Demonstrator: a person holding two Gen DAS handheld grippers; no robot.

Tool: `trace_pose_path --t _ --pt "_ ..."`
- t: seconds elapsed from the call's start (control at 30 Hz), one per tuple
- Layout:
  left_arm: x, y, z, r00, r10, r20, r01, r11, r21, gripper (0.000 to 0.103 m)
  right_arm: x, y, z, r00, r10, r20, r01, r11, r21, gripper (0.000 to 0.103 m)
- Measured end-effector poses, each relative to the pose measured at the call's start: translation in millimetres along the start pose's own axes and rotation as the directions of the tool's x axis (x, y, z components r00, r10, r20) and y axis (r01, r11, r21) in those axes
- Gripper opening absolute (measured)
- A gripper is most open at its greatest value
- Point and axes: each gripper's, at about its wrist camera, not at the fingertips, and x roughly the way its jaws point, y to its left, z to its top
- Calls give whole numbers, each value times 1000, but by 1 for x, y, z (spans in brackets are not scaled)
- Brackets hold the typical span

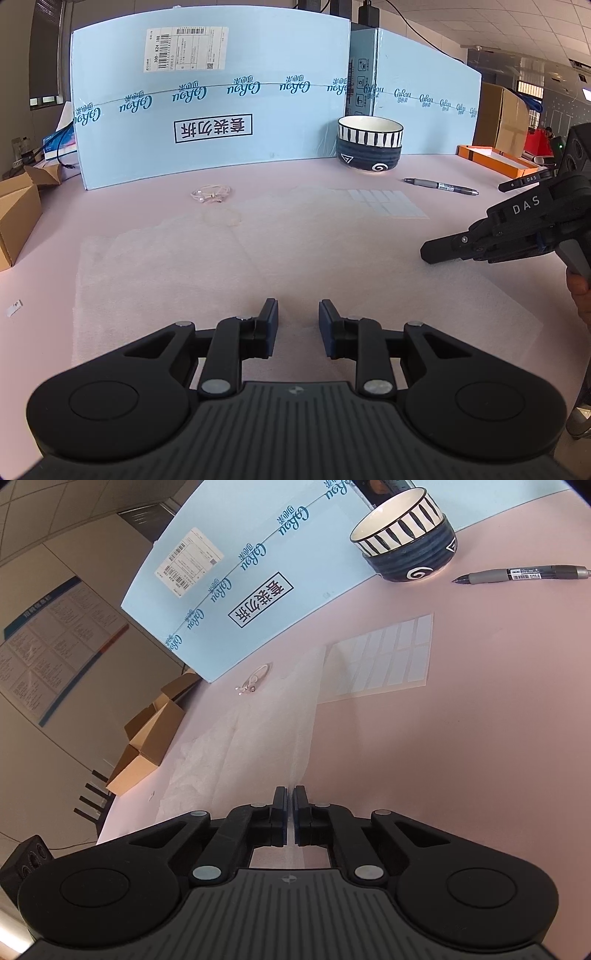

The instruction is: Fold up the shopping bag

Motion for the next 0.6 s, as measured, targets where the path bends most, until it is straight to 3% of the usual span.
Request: trace_pose_path --t 0.27,0.6 --pt "-42 15 -22 999 -35 14 36 997 -65 22 18 42 2 984 173 -27 -174 985 -18 3" --pt "-67 29 -41 998 -47 29 51 989 -141 23 96 111 -14 924 335 -182 -346 938 -28 4"
